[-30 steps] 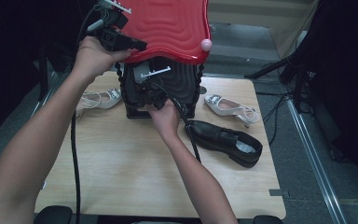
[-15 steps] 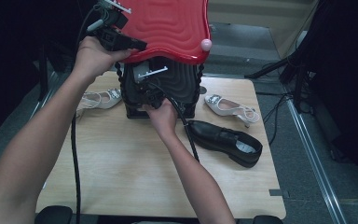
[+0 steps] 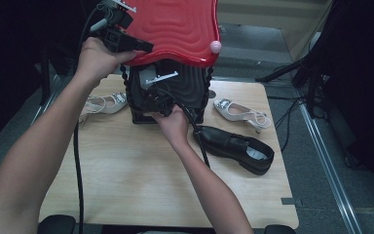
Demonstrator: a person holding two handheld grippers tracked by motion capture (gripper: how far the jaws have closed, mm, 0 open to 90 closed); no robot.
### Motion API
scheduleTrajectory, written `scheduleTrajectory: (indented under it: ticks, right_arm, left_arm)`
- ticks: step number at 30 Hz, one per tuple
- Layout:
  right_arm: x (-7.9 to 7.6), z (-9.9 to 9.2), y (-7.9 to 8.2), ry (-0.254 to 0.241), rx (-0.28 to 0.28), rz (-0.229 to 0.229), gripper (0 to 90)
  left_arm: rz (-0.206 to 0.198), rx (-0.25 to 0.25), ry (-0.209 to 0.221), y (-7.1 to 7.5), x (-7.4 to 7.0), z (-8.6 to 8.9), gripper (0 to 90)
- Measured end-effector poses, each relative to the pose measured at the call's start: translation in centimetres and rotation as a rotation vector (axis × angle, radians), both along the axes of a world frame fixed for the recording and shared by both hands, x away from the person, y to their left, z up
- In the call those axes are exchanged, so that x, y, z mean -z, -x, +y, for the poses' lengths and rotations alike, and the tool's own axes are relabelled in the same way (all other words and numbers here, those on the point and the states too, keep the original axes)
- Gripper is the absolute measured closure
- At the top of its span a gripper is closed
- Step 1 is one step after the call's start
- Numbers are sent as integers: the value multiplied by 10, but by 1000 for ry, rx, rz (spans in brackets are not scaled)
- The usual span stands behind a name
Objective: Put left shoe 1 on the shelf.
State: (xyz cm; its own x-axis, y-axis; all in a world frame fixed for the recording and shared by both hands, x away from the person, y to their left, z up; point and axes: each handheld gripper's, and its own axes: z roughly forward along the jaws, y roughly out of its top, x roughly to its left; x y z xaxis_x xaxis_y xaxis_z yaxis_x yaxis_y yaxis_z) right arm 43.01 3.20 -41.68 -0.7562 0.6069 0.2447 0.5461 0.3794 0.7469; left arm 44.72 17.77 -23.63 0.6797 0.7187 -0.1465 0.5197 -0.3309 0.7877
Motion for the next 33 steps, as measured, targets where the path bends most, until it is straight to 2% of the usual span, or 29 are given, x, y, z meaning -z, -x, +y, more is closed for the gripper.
scheduleTrajectory:
  ticks: [1,4,8,11,14,23,27,33]
  right_arm:
    - [-1,-2,3,-3,-8,-3,863]
    - [-3,-10,12,-8,-40,-17,830]
    - [-4,-21,21,-19,-76,-23,773]
    - [-4,-31,28,-36,-106,-31,731]
    - [-4,-41,36,-42,-125,-47,685]
    - [-3,-73,53,-38,-127,-40,624]
    - [1,-87,60,-41,-131,-27,610]
    - [6,-108,69,-43,-123,-5,599]
  left_arm:
    - [4,5,11,1,-1,0,883]
    - [-1,22,5,8,-7,1,850]
    - [5,62,11,22,-14,3,751]
    - [8,79,21,32,-14,5,689]
    - [10,87,19,44,-10,5,641]
    - [20,95,18,67,6,10,492]
    - [34,91,32,74,17,13,463]
    - [51,94,30,79,35,15,453]
